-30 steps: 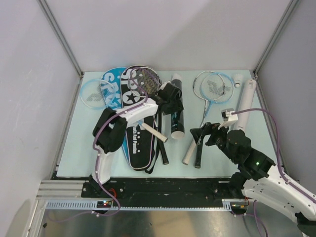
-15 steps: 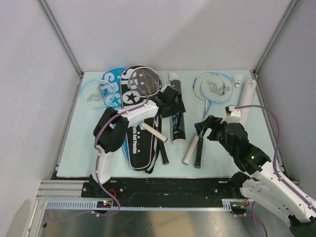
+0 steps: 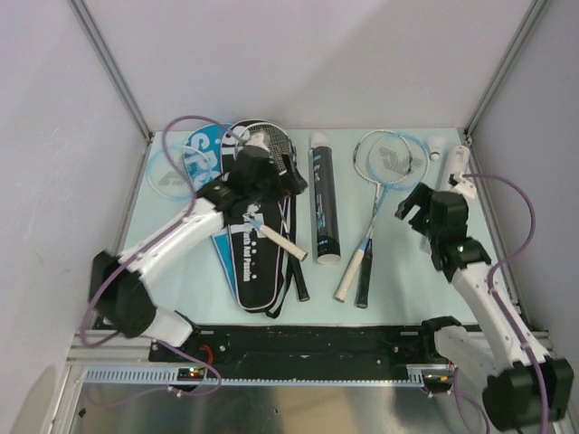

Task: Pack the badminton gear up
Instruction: Place the shuttle tube at the center of the board, then open the lid of the shuttle tube, then place the lid at the center of the board, then pick up the shuttlecock from the corner of the board.

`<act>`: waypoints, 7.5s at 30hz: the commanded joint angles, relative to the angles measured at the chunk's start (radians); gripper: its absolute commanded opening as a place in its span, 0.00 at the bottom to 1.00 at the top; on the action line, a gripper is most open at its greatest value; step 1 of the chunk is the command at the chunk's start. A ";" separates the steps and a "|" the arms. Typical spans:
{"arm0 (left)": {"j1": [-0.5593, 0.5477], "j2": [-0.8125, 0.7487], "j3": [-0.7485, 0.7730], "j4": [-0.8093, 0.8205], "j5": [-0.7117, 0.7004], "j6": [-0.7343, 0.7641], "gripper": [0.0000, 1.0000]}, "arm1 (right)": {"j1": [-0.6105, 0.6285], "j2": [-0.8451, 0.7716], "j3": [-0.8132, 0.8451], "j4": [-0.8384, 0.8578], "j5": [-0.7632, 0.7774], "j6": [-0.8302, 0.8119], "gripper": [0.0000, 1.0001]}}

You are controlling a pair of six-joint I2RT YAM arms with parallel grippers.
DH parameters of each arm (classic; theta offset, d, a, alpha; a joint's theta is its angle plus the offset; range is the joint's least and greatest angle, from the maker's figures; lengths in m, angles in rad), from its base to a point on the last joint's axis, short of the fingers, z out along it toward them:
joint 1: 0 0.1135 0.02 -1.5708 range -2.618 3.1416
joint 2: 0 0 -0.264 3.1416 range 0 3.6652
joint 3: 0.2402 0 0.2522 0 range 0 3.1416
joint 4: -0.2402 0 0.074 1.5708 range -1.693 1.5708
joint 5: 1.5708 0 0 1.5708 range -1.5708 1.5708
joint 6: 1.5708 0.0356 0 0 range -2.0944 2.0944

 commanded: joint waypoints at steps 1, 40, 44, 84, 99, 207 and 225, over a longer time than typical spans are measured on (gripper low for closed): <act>0.068 -0.214 -0.087 -0.042 0.039 0.117 1.00 | -0.184 0.143 0.128 -0.040 -0.034 -0.131 0.94; 0.233 -0.702 -0.372 -0.151 -0.004 0.366 0.99 | -0.524 0.910 0.537 -0.141 -0.282 -0.313 0.71; 0.234 -0.708 -0.372 -0.150 -0.004 0.351 0.98 | -0.516 0.860 0.538 -0.165 -0.272 -0.313 0.59; 0.235 -0.469 -0.506 0.371 0.337 -0.334 1.00 | 0.587 0.338 0.296 0.334 -0.213 -0.006 0.42; 0.234 -0.556 -0.633 0.512 0.264 -0.480 0.91 | 0.711 0.449 0.284 0.550 -0.361 0.053 0.39; 0.505 -0.802 -0.650 0.246 0.159 -0.401 0.46 | -0.164 0.143 -0.136 -0.170 0.095 0.315 0.26; 0.492 -0.811 -0.558 0.163 0.094 -0.177 0.51 | -0.470 0.455 0.241 0.244 -0.358 -0.211 0.62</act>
